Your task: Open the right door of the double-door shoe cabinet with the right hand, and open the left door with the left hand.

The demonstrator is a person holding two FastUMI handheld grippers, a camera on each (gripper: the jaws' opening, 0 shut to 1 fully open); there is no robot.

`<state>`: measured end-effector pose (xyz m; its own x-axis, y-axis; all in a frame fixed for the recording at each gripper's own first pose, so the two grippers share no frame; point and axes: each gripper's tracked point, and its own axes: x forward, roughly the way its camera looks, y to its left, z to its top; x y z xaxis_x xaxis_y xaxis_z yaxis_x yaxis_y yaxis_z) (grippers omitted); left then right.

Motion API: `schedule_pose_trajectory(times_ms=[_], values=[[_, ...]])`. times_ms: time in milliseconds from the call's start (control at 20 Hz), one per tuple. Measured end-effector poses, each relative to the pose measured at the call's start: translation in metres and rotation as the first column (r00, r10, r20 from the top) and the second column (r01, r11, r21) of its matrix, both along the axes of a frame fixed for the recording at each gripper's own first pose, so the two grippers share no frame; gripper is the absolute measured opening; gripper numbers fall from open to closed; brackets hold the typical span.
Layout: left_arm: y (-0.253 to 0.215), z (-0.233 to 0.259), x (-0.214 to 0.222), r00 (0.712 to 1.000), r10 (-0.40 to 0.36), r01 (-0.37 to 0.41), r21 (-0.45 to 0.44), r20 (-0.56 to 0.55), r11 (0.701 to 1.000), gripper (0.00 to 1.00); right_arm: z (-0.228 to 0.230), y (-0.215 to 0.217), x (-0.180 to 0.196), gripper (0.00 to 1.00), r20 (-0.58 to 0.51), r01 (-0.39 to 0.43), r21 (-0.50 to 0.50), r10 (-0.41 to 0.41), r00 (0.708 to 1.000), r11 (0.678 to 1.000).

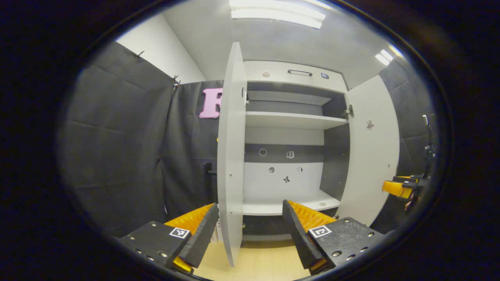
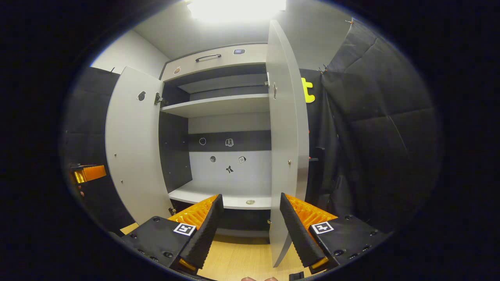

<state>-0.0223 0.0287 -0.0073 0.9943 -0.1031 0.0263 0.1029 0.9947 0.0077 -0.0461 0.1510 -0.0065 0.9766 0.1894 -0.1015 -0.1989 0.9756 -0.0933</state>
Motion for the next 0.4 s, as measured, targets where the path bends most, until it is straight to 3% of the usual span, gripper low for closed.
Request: schedule_pose_trajectory(times_ms=[350,400], values=[[-0.008,-0.023,-0.021,0.999,-0.019,0.020,0.040,-0.028,0.999,0.94,-0.004,0.017,0.005,0.92,0.006,-0.004,0.039,0.004,1.000,0.999],[-0.009,-0.025,-0.023,0.999,-0.025,0.026,0.044,-0.029,0.999,0.95,-0.007,0.020,0.004,0.85,-0.001,-0.011,0.020,0.011,1.000,1.000]])
